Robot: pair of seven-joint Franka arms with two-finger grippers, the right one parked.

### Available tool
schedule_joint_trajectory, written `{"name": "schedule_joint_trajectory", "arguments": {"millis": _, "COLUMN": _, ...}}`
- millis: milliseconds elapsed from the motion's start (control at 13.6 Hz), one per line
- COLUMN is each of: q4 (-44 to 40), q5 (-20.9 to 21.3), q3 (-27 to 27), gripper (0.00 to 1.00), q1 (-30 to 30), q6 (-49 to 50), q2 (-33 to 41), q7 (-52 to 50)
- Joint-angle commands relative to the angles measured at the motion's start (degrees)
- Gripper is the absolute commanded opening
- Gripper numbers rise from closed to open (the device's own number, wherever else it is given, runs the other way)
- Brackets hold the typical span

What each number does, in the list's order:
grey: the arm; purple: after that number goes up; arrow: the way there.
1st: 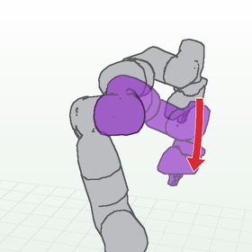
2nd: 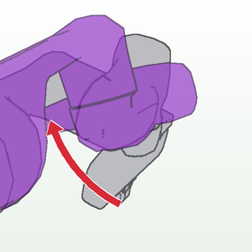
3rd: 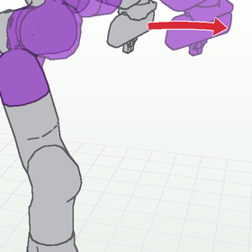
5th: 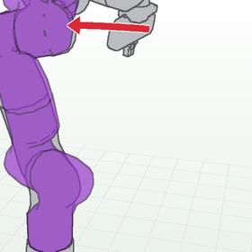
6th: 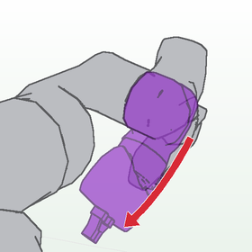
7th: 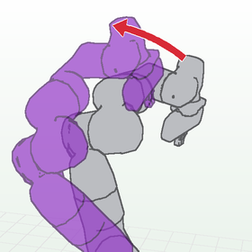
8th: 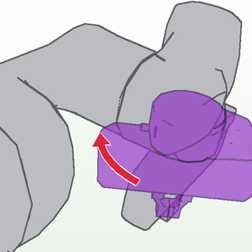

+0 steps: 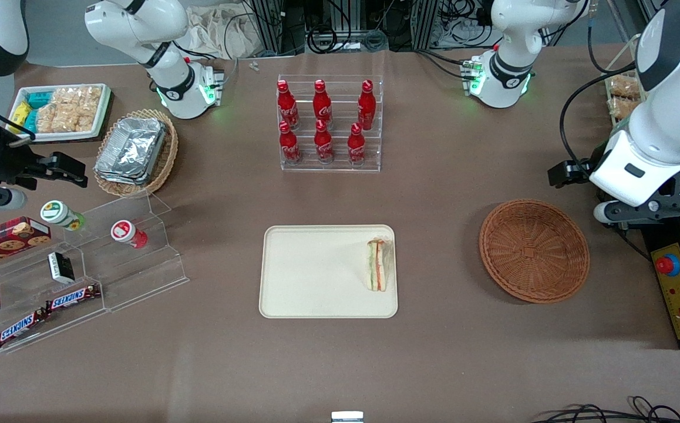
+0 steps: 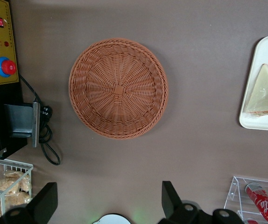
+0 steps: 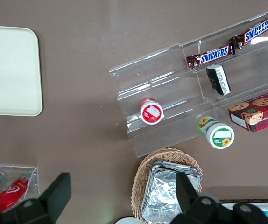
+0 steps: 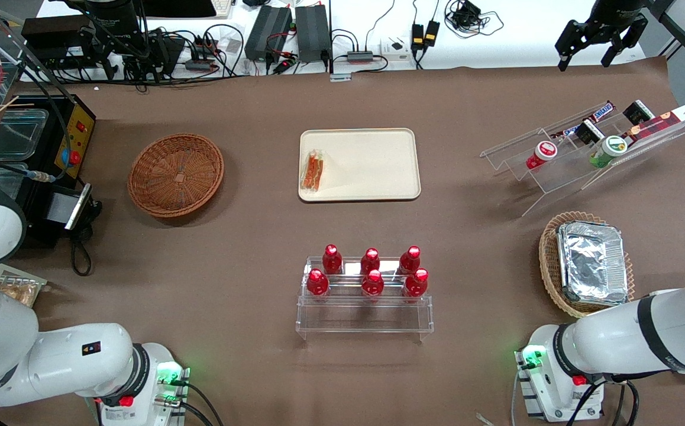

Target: Place sandwich from basket to tray

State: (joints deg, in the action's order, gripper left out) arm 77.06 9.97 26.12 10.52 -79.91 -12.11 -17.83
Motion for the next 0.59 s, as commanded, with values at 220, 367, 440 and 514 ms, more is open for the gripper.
{"name": "schedule_joint_trajectory", "arguments": {"millis": 220, "q4": 2.4, "q5": -2.9, "q3": -12.6, "gripper": 1.00, "q1": -5.3, "q6": 2.6, "q2": 3.3, "q7": 8.4}}
{"name": "schedule_joint_trajectory", "arguments": {"millis": 367, "q4": 4.1, "q5": -7.2, "q3": -23.4, "gripper": 1.00, "q1": -11.2, "q6": 1.5, "q2": 4.8, "q7": 11.7}}
{"name": "schedule_joint_trajectory", "arguments": {"millis": 440, "q4": 4.8, "q5": -7.4, "q3": -24.3, "gripper": 1.00, "q1": -11.5, "q6": 0.7, "q2": 5.2, "q7": 12.9}}
{"name": "schedule_joint_trajectory", "arguments": {"millis": 514, "q4": 5.2, "q5": -7.4, "q3": -24.4, "gripper": 1.00, "q1": -11.4, "q6": -0.1, "q2": 5.2, "q7": 12.9}}
